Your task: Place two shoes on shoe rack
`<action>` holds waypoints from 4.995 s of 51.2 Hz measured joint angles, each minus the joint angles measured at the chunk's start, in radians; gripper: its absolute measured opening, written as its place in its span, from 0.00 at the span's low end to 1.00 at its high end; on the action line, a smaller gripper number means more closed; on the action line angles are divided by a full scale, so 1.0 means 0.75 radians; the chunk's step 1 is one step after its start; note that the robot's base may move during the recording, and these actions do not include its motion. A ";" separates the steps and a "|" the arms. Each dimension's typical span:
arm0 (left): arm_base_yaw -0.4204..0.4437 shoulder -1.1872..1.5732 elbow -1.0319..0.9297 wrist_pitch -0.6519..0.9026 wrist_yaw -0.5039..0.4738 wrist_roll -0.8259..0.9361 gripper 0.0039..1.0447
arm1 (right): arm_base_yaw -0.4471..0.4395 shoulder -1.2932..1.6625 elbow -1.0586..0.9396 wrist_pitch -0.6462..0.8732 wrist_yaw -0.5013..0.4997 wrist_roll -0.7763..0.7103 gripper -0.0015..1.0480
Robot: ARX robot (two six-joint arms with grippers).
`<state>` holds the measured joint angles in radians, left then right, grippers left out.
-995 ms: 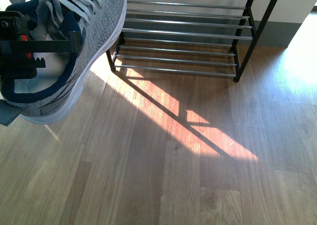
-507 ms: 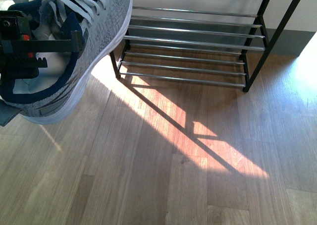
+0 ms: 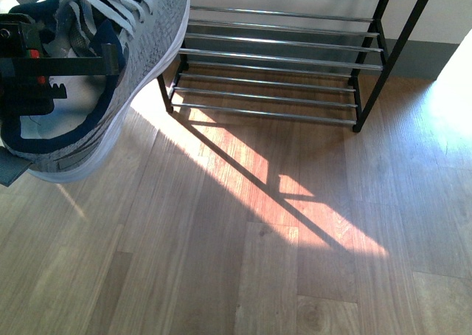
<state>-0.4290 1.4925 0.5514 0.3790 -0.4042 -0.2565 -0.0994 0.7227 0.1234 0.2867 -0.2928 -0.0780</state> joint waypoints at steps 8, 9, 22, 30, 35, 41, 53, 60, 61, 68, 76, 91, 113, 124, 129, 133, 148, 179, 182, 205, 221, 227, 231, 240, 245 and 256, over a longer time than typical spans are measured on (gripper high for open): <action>0.002 0.000 0.000 0.000 -0.003 0.000 0.01 | 0.001 0.001 0.000 0.000 -0.005 0.000 0.01; 0.005 0.000 0.000 0.000 -0.012 0.000 0.01 | 0.001 0.001 0.000 0.000 -0.011 0.000 0.01; -0.010 -0.001 -0.001 0.000 0.018 0.001 0.01 | -0.003 -0.004 0.000 0.000 0.014 0.001 0.01; -0.016 0.000 -0.001 0.000 0.029 0.001 0.01 | -0.004 -0.003 0.000 0.000 0.019 0.001 0.01; -0.014 -0.001 -0.001 0.000 0.012 0.001 0.01 | -0.004 -0.004 0.000 0.000 0.008 0.001 0.01; -0.013 0.000 -0.001 0.000 0.013 0.000 0.01 | -0.004 -0.003 0.000 0.000 0.012 0.001 0.01; -0.010 0.000 -0.001 0.000 0.005 0.002 0.01 | -0.004 -0.004 0.000 0.000 0.004 0.001 0.01; -0.009 -0.001 -0.001 0.000 0.008 0.000 0.01 | -0.004 -0.004 0.000 0.000 0.004 0.001 0.01; -0.009 -0.001 -0.001 0.000 0.009 0.001 0.01 | -0.004 -0.004 0.000 0.000 0.004 0.001 0.01; -0.005 0.000 -0.001 0.000 0.007 0.001 0.01 | -0.004 -0.003 0.000 0.000 0.001 0.001 0.01; 0.005 0.000 -0.001 0.000 -0.015 0.001 0.01 | 0.001 -0.003 0.001 0.000 -0.014 0.001 0.01; 0.001 0.000 -0.001 0.000 0.007 0.001 0.01 | 0.001 -0.003 0.000 0.000 0.002 0.003 0.01; -0.002 0.000 -0.001 0.000 0.005 0.000 0.01 | 0.001 -0.002 0.000 0.000 0.002 0.003 0.01; -0.002 0.000 -0.001 0.000 0.009 0.001 0.01 | 0.001 -0.003 0.000 0.000 0.001 0.004 0.01; -0.002 0.000 -0.001 0.000 0.009 0.001 0.01 | 0.001 -0.003 0.000 0.000 0.002 0.004 0.01; -0.002 0.000 -0.001 0.000 0.009 0.000 0.01 | 0.001 -0.003 0.000 0.000 0.002 0.004 0.01; -0.002 0.001 -0.001 0.000 0.006 0.001 0.01 | 0.000 -0.003 -0.002 0.000 0.001 0.004 0.01; -0.002 0.000 -0.001 0.000 0.006 0.001 0.01 | 0.000 -0.003 -0.002 0.000 0.002 0.004 0.01; -0.002 -0.001 -0.001 0.000 0.006 0.001 0.01 | 0.000 -0.003 -0.002 0.000 0.001 0.004 0.01; -0.002 -0.001 -0.001 0.000 0.008 0.001 0.01 | 0.110 0.196 0.047 0.349 -0.163 0.233 0.01; -0.002 -0.001 -0.001 0.000 0.009 0.001 0.01 | 0.513 0.912 0.600 0.334 0.262 0.334 0.01; -0.002 -0.001 -0.001 0.000 0.008 0.001 0.01 | 0.584 1.129 0.783 0.299 0.341 0.312 0.01; -0.002 -0.001 -0.001 0.000 0.007 0.001 0.01 | 0.625 1.291 0.932 0.254 0.378 0.276 0.01; -0.002 -0.001 -0.001 0.000 0.008 0.001 0.01 | 0.643 1.578 1.213 0.143 0.478 0.234 0.01; -0.002 -0.001 -0.001 0.000 0.007 0.000 0.01 | 0.624 1.721 1.364 0.085 0.562 0.188 0.01; -0.002 -0.001 -0.001 0.000 0.007 0.001 0.01 | 0.581 1.861 1.537 0.018 0.624 0.108 0.01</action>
<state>-0.4301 1.4921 0.5507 0.3790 -0.3992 -0.2562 0.3367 2.1181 1.2762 0.3004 0.1749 0.0032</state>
